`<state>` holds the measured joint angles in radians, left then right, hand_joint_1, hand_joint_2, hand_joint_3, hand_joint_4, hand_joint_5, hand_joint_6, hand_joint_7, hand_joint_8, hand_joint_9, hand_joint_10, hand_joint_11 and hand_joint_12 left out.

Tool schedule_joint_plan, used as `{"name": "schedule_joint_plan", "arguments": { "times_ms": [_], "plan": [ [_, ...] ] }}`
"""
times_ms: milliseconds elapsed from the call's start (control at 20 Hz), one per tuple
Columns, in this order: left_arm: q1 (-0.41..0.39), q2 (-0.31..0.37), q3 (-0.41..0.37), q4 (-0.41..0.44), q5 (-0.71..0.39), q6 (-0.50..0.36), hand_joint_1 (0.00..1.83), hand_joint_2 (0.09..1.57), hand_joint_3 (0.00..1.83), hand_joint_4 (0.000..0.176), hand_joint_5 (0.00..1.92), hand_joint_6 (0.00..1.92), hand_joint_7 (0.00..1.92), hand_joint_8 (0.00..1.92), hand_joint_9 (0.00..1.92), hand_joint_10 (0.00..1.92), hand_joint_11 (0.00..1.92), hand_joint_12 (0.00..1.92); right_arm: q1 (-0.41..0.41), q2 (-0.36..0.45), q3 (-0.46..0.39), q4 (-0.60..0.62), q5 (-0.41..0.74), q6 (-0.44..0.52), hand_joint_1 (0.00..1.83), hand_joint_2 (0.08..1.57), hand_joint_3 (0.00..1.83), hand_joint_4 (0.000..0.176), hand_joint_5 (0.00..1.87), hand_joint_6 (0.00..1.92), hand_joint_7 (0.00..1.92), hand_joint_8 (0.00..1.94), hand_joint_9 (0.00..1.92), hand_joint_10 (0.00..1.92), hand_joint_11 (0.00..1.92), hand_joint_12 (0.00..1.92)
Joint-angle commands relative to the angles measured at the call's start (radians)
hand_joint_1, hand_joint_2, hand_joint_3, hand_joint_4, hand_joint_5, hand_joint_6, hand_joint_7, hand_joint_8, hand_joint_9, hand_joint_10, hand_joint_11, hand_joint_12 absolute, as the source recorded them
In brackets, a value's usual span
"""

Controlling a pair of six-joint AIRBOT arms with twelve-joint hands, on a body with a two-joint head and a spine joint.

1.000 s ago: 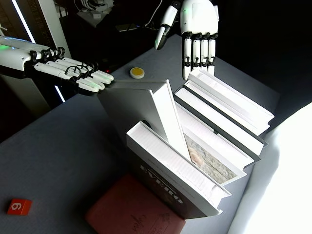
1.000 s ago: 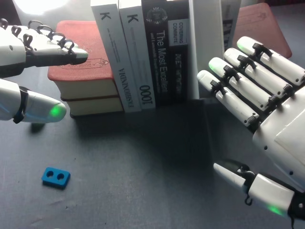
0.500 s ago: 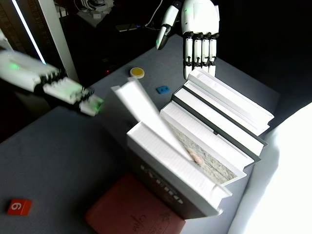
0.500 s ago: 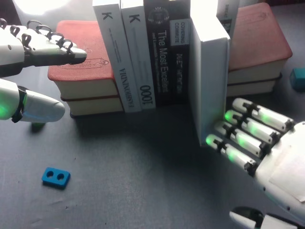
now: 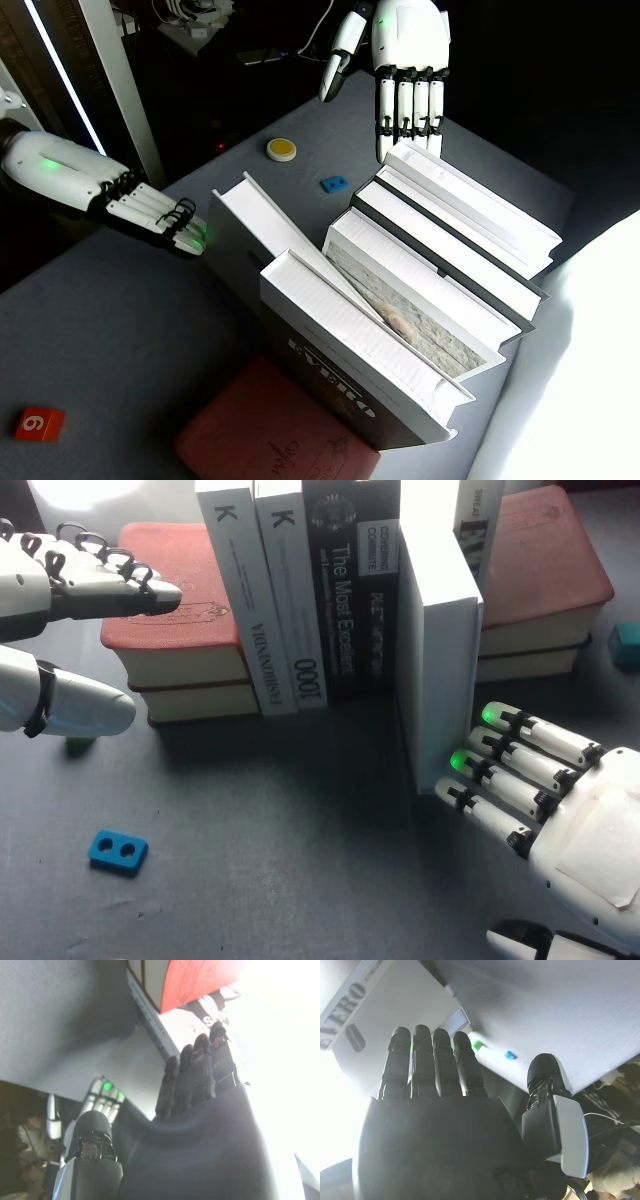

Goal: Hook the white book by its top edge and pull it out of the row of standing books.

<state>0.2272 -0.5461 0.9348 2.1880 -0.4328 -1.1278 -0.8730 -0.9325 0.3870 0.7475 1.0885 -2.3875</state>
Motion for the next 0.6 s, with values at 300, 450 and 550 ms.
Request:
{"name": "schedule_joint_plan", "arguments": {
  "times_ms": [300, 450, 550],
  "plan": [
    [-0.015, -0.001, 0.006, -0.032, 0.051, -0.004, 0.0, 1.25, 0.0, 0.0, 0.02, 0.01, 0.01, 0.01, 0.0, 0.0, 0.0, 0.0, -0.015, -0.02, 0.017, -0.054, 0.058, -0.003, 0.0, 1.23, 0.0, 0.0, 0.16, 0.0, 0.13, 0.0, 0.09, 0.0, 0.0, 0.15],
    [-0.015, -0.001, 0.007, -0.032, 0.05, -0.004, 0.0, 1.24, 0.0, 0.0, 0.02, 0.01, 0.01, 0.0, 0.0, 0.0, 0.0, 0.0, -0.02, -0.023, 0.023, -0.054, 0.056, -0.005, 0.0, 1.22, 0.0, 0.0, 0.16, 0.01, 0.14, 0.0, 0.09, 0.01, 0.0, 0.14],
    [-0.015, -0.001, 0.007, -0.032, 0.05, -0.003, 0.0, 1.24, 0.0, 0.0, 0.01, 0.0, 0.01, 0.0, 0.0, 0.0, 0.0, 0.0, -0.021, -0.023, 0.009, -0.054, 0.063, -0.017, 0.0, 1.23, 0.0, 0.0, 0.14, 0.0, 0.12, 0.0, 0.08, 0.0, 0.0, 0.09]
  ]
}}
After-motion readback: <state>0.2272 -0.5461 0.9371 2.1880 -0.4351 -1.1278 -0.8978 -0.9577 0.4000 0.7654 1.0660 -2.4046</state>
